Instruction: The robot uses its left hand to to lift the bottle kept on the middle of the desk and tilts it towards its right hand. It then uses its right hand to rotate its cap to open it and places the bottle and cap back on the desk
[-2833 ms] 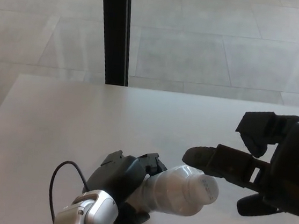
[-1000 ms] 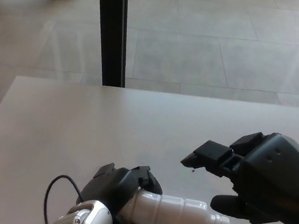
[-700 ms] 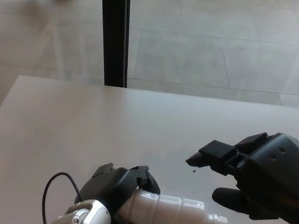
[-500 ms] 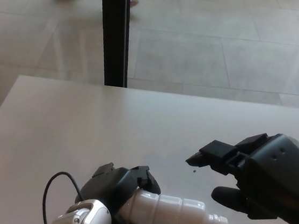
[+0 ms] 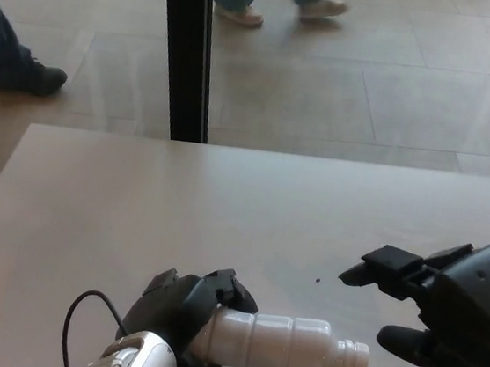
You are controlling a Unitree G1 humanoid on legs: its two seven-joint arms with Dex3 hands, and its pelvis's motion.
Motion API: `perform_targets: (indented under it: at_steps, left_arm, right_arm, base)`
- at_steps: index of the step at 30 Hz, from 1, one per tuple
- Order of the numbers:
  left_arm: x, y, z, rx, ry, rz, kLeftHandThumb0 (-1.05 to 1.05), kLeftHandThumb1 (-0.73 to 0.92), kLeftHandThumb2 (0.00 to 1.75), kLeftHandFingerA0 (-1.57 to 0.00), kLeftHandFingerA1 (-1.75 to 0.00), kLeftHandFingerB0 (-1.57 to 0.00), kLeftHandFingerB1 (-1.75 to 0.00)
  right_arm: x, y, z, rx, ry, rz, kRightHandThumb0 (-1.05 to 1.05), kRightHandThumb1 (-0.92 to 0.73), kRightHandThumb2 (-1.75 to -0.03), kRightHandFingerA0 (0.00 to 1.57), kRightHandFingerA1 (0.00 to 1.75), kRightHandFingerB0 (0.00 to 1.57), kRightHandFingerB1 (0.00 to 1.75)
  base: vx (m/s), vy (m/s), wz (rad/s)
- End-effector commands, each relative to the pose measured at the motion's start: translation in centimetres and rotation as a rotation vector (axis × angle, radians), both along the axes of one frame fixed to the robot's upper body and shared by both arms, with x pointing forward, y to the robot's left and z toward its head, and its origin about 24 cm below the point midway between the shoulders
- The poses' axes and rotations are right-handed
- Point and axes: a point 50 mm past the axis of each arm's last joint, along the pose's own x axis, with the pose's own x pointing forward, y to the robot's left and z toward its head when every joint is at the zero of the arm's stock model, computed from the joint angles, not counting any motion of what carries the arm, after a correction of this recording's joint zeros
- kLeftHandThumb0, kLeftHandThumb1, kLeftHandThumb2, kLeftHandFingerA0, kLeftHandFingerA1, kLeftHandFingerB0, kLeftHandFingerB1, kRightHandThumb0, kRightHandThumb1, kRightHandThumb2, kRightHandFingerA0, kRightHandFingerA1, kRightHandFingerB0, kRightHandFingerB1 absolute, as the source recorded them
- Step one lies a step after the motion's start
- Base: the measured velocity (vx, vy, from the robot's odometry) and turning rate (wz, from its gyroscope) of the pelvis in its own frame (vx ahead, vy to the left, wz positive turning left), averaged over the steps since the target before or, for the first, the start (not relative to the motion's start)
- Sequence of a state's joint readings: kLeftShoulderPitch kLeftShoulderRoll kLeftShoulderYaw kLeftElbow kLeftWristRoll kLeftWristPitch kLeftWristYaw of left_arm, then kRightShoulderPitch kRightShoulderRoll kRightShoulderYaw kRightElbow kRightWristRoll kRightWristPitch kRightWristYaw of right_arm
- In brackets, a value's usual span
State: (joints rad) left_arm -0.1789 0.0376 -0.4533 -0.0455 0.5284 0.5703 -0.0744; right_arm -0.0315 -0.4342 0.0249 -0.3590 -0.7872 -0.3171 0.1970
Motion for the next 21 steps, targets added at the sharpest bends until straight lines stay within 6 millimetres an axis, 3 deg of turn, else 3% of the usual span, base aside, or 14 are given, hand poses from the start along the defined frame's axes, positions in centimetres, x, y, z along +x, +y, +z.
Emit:
perform_targets:
  at_steps: [1, 4, 7, 8, 16, 17, 21]
  left_arm:
    - [-0.9, 0.7, -1.6, -0.078, 0.087, 0.087, 0.14, 0.78, 1.06, -0.91, -1.75, -0.62, -1.31]
    - [-0.5, 0.4, -0.4, -0.258, 0.077, 0.194, 0.14, 0.88, 1.15, -0.95, -1.75, -0.63, -1.37]
    - [-0.3, 0.4, 0.0, -0.32, 0.066, 0.233, 0.12, 0.91, 1.17, -0.98, -1.75, -0.62, -1.38]
    - [-0.2, 0.4, 0.2, -0.326, 0.059, 0.232, 0.05, 0.84, 1.37, -0.91, -1.13, -0.77, -1.03]
    - [-0.5, 0.1, 0.2, -0.311, 0.038, 0.188, 0.06, 0.83, 1.36, -0.92, -1.14, -0.78, -1.03]
    - [-0.6, 0.0, 0.0, -0.305, 0.039, 0.198, 0.12, 0.9, 1.14, -1.0, -1.75, -0.65, -1.37]
    - [-0.8, 0.1, -0.1, -0.269, 0.048, 0.199, 0.14, 0.86, 1.19, -0.95, -1.75, -0.64, -1.36]
  right_arm:
    - [0.2, -1.7, -0.6, 0.055, 0.075, -0.119, -0.47, -0.66, -0.62, 1.0, 1.41, 0.47, 0.52]
    - [0.1, -2.8, -1.1, 0.08, 0.105, -0.182, -0.47, -0.65, -0.62, 0.97, 1.44, 0.48, 0.56]
    - [0.0, -3.4, -1.5, 0.09, 0.118, -0.204, -0.45, -0.64, -0.62, 0.97, 1.42, 0.5, 0.55]
    - [0.0, -3.5, -1.7, 0.096, 0.139, -0.221, -0.46, -0.64, -0.62, 0.98, 1.42, 0.51, 0.54]
    - [0.2, -3.2, -2.6, 0.122, 0.172, -0.232, -0.52, -0.64, -0.62, 0.98, 1.42, 0.52, 0.52]
    - [0.4, -2.9, -2.6, 0.127, 0.17, -0.231, -0.54, -0.63, -0.62, 0.99, 1.4, 0.51, 0.51]
    - [0.8, -2.1, -2.2, 0.145, 0.155, -0.22, -0.54, -0.61, -0.6, 0.98, 1.39, 0.48, 0.47]
  base:
    - [0.0, 0.0, 0.0]
    - [0.0, 0.0, 0.0]
    - [0.0, 0.0, 0.0]
    - [0.0, 0.0, 0.0]
    - [0.0, 0.0, 0.0]
    - [0.0, 0.0, 0.0]
    - [0.0, 0.0, 0.0]
